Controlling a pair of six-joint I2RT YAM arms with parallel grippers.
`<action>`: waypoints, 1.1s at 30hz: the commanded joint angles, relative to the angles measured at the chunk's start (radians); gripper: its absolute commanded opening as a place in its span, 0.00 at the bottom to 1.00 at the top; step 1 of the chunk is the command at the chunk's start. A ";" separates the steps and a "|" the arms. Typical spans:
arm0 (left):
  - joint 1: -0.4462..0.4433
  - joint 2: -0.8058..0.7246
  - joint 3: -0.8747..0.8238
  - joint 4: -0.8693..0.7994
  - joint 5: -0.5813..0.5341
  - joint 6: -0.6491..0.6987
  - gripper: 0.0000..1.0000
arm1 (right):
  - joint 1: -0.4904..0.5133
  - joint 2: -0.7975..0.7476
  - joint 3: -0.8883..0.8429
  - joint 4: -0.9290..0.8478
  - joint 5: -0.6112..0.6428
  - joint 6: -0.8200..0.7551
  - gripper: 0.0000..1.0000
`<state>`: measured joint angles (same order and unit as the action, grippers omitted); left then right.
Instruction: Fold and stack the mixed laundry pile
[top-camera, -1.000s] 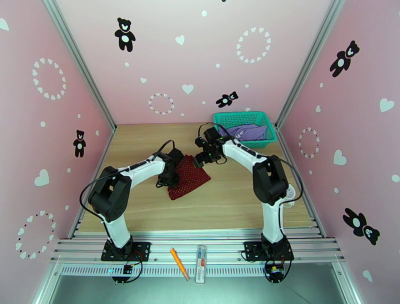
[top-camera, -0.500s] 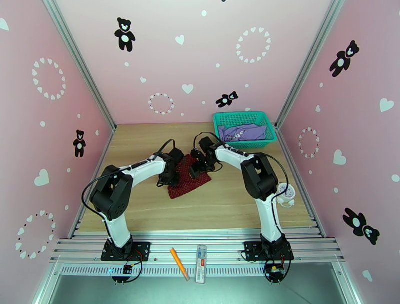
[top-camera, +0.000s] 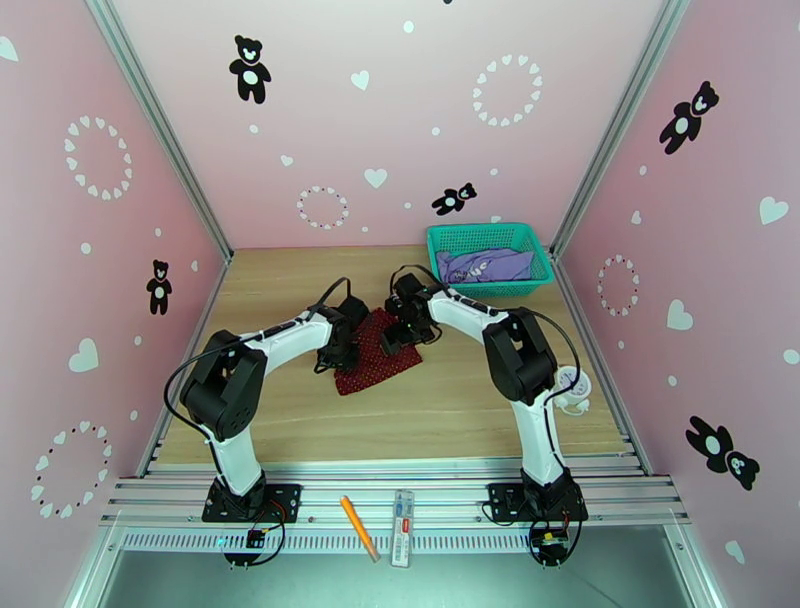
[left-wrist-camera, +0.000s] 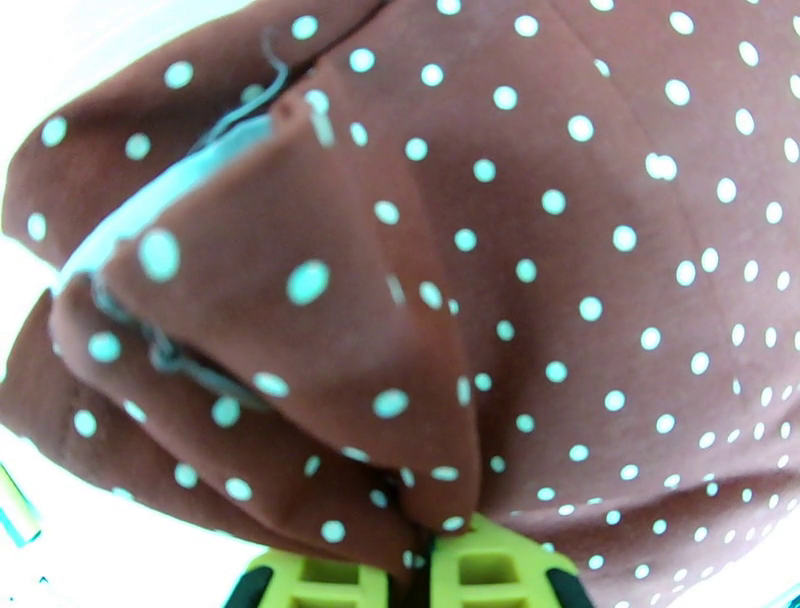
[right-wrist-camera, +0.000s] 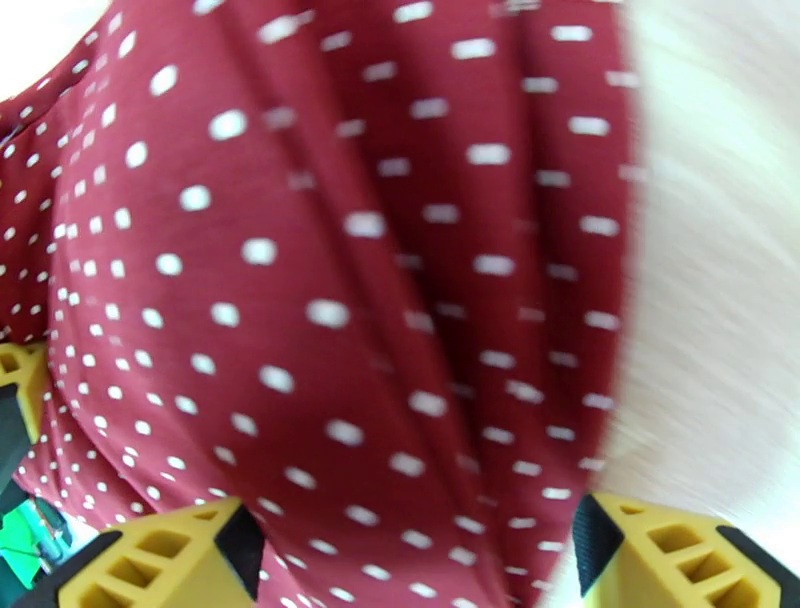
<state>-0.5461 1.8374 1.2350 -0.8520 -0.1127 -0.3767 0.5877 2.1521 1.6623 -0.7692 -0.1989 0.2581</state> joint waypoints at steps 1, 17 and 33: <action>0.011 0.011 0.011 -0.004 -0.037 0.020 0.00 | -0.003 -0.018 0.041 -0.066 0.059 -0.003 0.88; 0.018 0.013 0.016 0.010 -0.038 0.027 0.00 | 0.038 0.083 -0.024 0.045 -0.100 0.087 0.59; 0.055 0.137 0.251 0.031 -0.147 -0.113 0.00 | 0.041 0.012 0.126 0.036 0.065 0.103 0.00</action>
<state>-0.5125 1.9461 1.4101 -0.8520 -0.1997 -0.4454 0.6205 2.1929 1.7096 -0.7258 -0.2073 0.3634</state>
